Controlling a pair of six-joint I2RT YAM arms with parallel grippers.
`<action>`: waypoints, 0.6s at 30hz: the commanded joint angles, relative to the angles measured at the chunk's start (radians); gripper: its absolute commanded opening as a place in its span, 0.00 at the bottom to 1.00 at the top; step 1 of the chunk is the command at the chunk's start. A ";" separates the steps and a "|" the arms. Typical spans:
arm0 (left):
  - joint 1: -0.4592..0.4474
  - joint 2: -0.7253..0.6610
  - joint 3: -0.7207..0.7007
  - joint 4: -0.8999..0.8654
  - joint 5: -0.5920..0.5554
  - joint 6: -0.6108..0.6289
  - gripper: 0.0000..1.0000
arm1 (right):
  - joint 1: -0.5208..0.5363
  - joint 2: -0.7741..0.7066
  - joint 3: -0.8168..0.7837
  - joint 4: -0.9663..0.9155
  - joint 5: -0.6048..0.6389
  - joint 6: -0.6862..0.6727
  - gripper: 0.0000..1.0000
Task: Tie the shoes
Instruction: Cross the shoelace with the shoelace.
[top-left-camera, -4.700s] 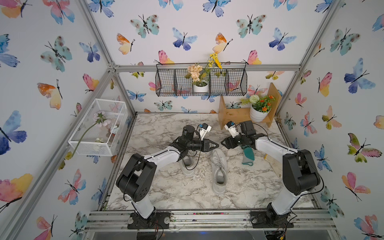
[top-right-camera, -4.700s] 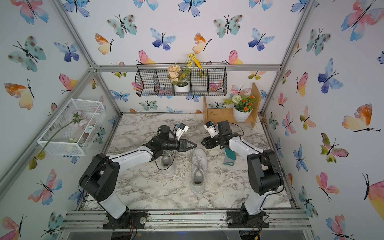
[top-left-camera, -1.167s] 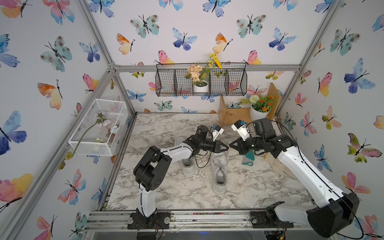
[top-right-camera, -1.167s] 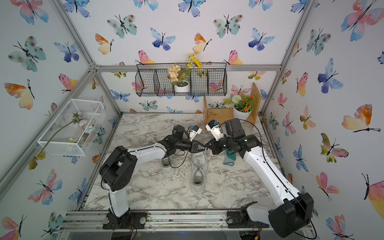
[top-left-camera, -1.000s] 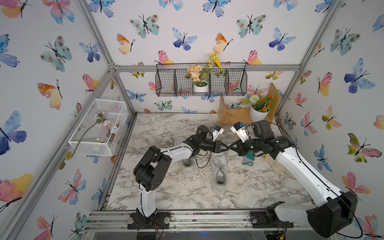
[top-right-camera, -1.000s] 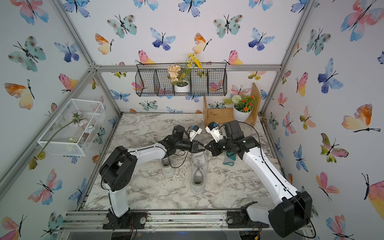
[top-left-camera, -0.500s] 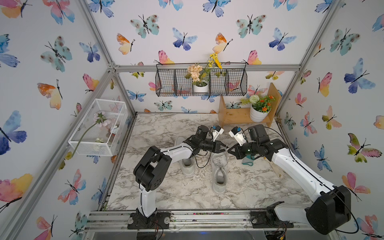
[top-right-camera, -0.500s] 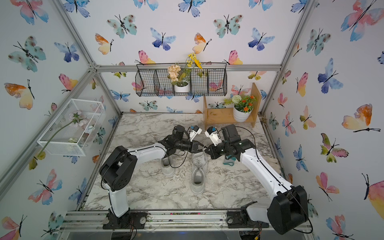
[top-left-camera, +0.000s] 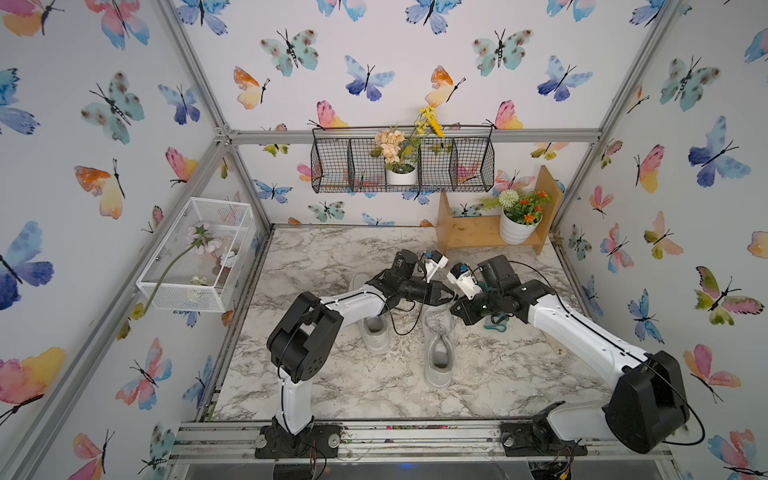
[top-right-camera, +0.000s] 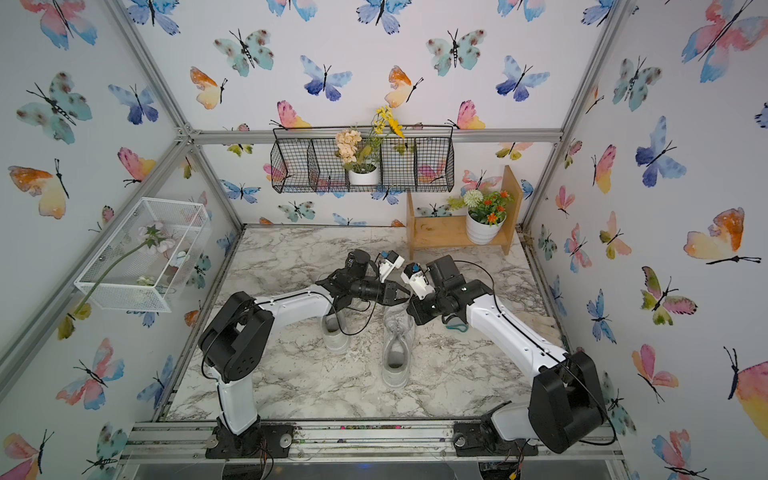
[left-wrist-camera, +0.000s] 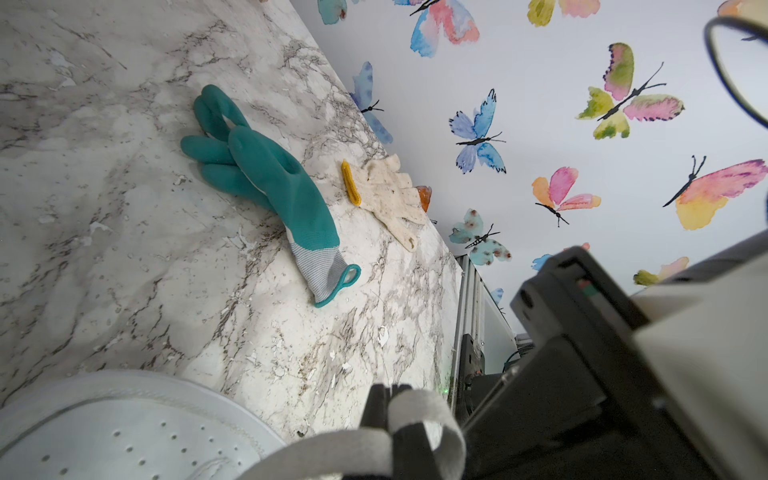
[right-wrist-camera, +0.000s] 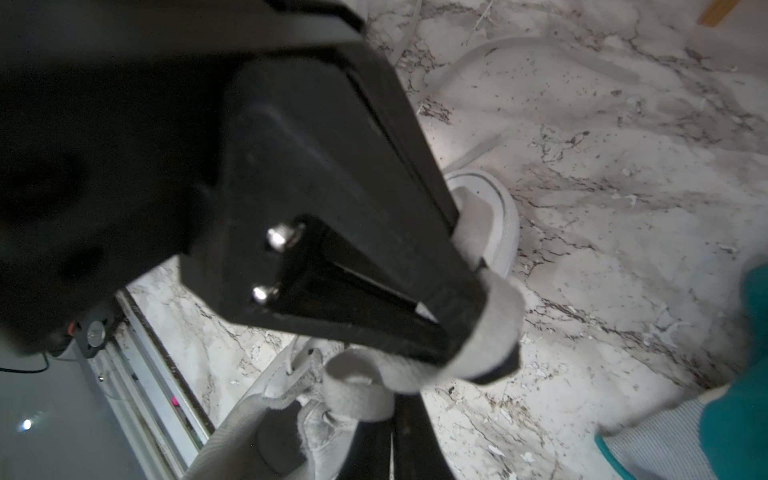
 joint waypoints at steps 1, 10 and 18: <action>-0.001 -0.015 -0.008 -0.002 -0.043 0.016 0.00 | 0.026 0.022 -0.014 -0.028 0.118 0.003 0.13; 0.044 -0.068 -0.118 0.044 -0.085 -0.015 0.00 | 0.027 -0.040 -0.030 -0.037 0.083 -0.010 0.49; 0.088 -0.109 -0.213 0.072 -0.109 -0.031 0.00 | 0.010 -0.135 -0.133 0.069 0.049 0.007 0.62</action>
